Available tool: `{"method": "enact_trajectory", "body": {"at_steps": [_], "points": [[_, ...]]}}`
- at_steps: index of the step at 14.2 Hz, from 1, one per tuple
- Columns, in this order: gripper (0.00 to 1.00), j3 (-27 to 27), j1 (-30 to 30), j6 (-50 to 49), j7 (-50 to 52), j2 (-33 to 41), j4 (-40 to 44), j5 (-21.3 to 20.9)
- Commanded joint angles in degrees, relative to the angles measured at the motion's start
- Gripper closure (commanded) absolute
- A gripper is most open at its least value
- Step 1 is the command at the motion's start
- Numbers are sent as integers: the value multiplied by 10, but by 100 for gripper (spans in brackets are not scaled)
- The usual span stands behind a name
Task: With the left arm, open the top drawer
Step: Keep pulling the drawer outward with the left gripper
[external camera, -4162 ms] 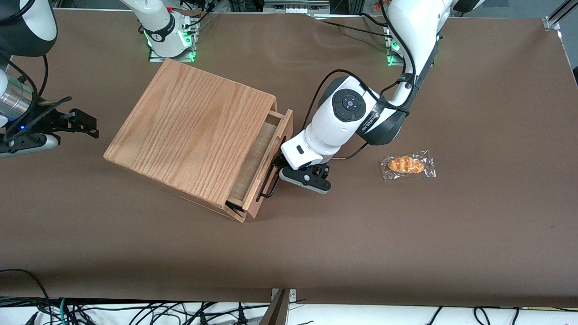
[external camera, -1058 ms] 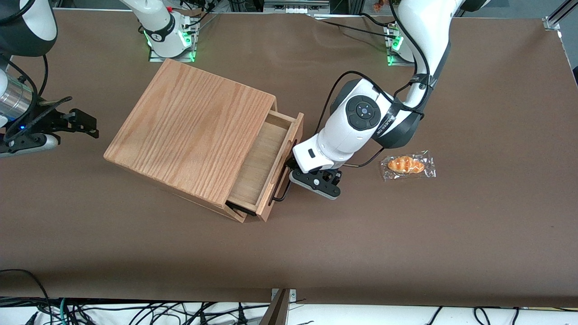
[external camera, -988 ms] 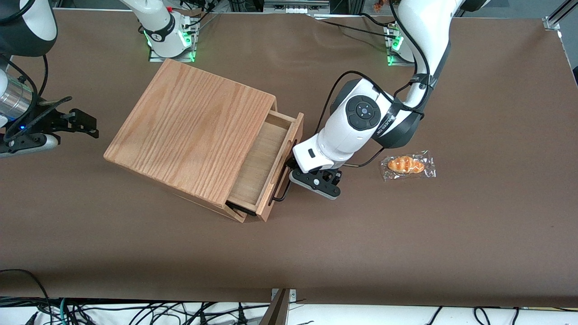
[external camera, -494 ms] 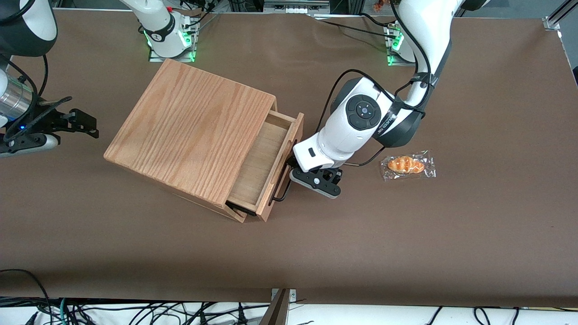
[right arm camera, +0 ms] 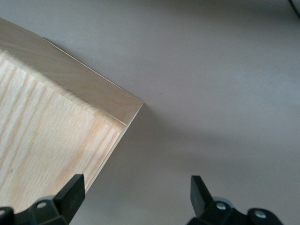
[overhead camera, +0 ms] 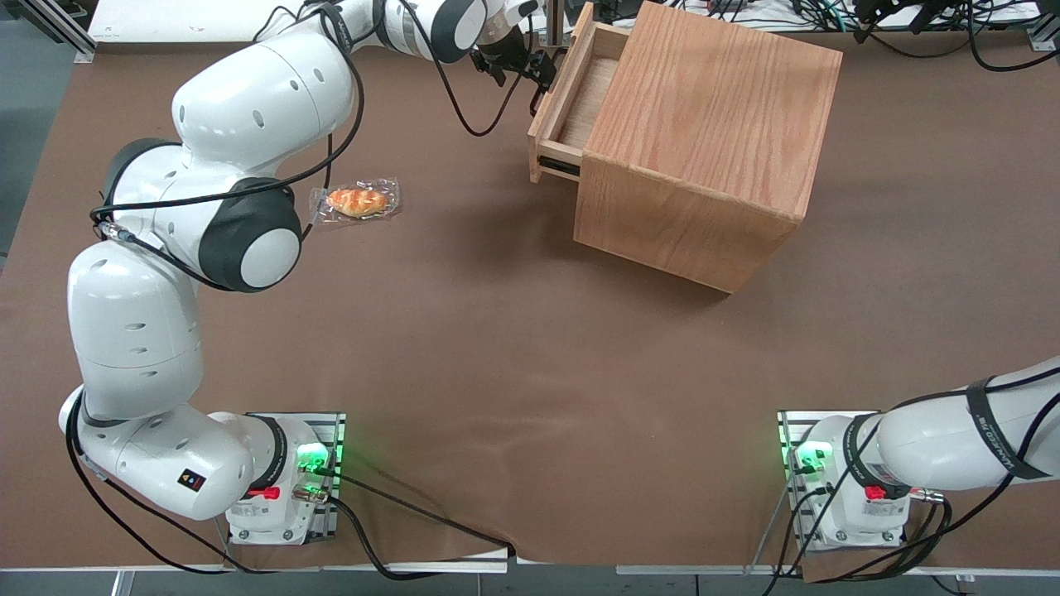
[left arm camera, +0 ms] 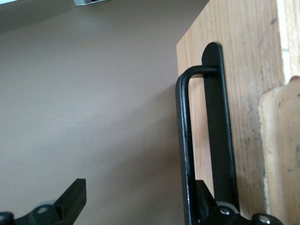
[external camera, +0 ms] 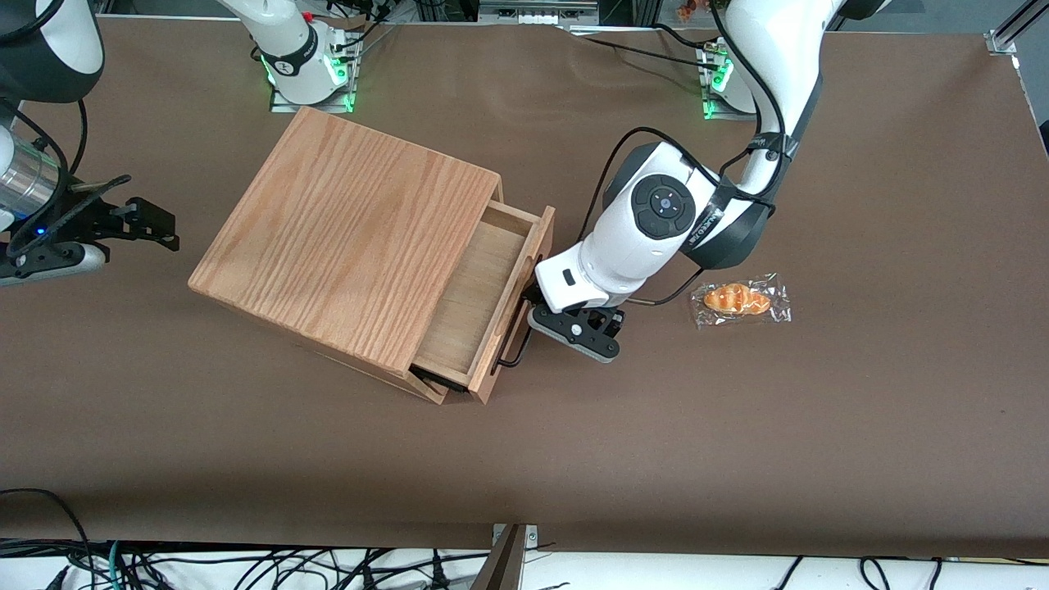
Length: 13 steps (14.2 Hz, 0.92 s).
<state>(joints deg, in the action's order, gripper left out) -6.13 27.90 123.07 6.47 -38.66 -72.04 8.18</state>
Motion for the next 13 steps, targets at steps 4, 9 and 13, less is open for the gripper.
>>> {"method": "enact_trajectory", "body": {"at_steps": [4, 9, 13], "points": [[0, 0, -10, -10, -16, 10, -17, -18], [0, 0, -12, -10, -24, 12, -17, -18], [0, 0, -17, -10, -36, 13, -17, -18]]}}
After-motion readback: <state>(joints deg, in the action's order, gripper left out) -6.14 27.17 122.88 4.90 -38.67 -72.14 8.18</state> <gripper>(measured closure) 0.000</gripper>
